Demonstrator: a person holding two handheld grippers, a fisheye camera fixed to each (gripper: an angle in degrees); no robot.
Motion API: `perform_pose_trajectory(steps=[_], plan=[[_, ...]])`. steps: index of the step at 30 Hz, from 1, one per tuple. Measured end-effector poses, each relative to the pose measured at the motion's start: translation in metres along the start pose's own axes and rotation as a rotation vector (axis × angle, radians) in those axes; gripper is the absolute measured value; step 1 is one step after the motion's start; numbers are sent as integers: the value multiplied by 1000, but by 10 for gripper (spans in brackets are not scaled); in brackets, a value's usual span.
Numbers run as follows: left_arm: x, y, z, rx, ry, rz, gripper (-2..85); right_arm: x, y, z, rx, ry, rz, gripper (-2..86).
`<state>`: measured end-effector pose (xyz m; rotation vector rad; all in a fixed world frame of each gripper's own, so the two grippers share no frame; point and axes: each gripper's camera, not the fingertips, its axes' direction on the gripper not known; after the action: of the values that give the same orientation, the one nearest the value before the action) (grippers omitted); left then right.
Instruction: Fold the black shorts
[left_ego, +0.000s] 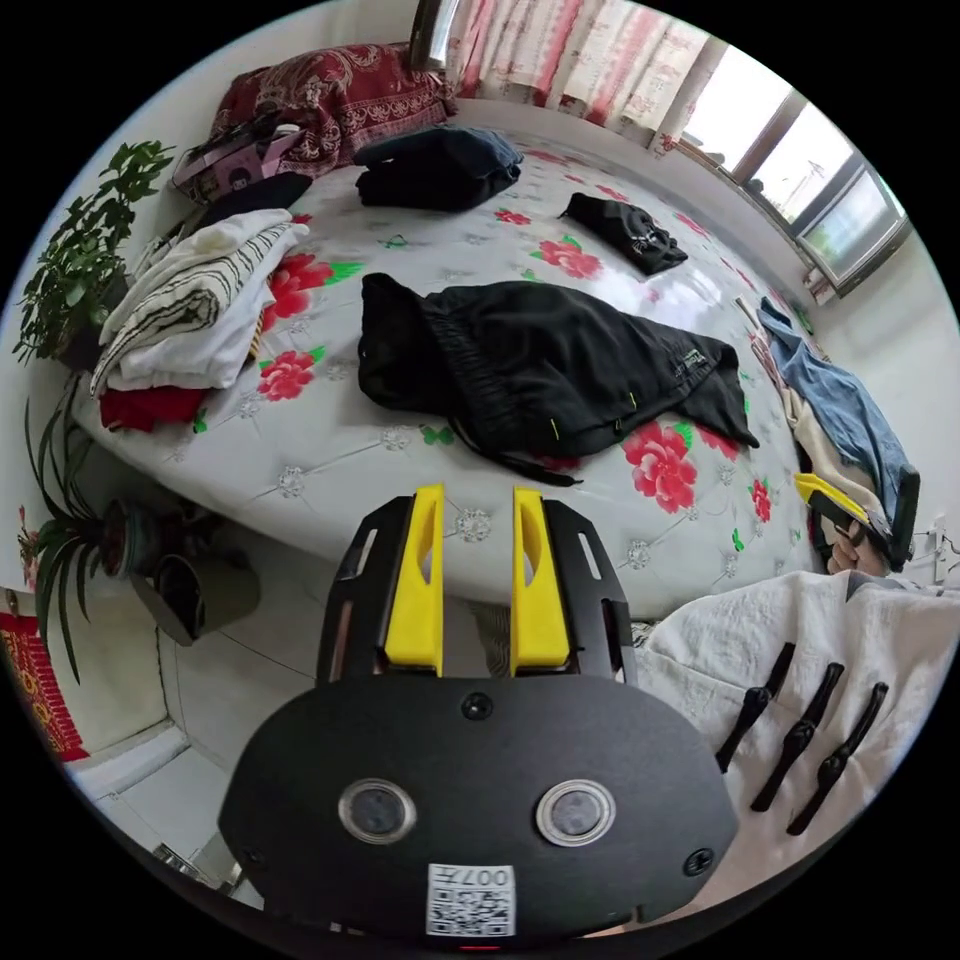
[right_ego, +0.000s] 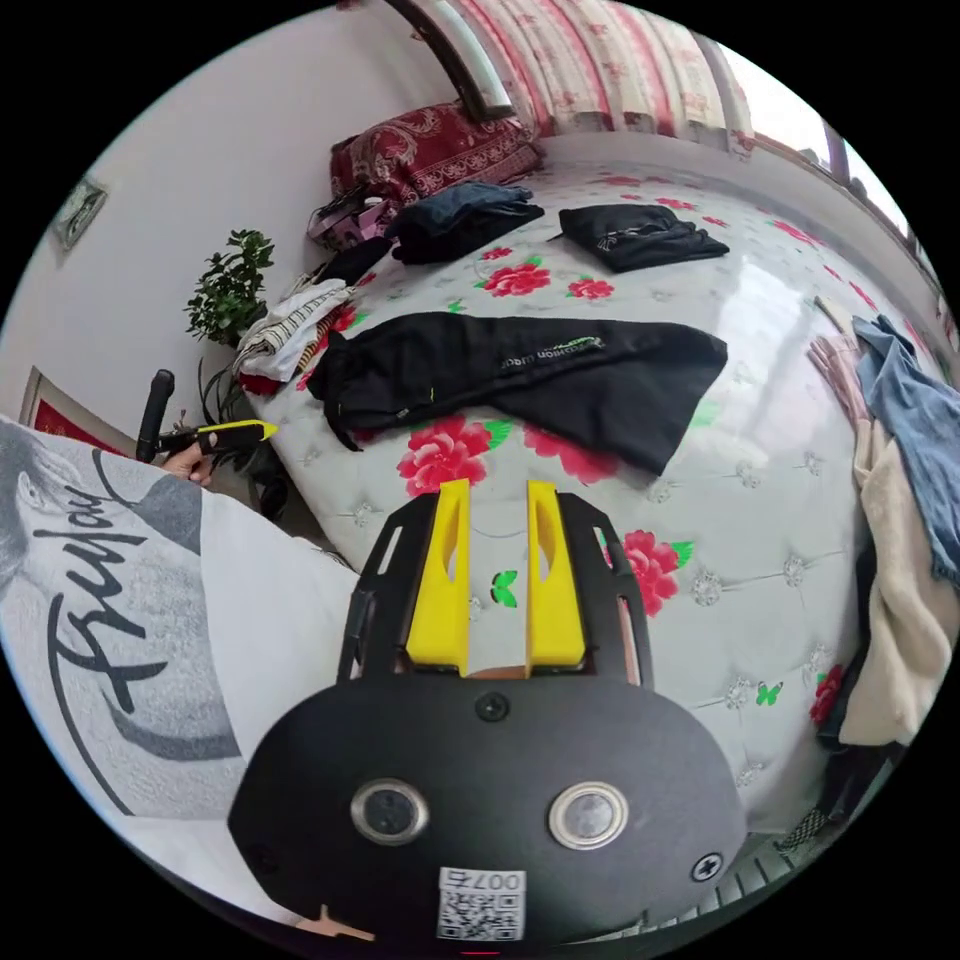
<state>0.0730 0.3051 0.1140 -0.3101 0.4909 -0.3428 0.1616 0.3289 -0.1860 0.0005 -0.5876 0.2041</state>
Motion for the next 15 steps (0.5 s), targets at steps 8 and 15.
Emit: perform_pose_trajectory(steps=[8,15], plan=[[24,-86,32,-57,187,-3,150,59,-74,-16,69,38,93,80],[41,-140,87,-310,-21,65,133,150,-159,-17,99,7,325,90]])
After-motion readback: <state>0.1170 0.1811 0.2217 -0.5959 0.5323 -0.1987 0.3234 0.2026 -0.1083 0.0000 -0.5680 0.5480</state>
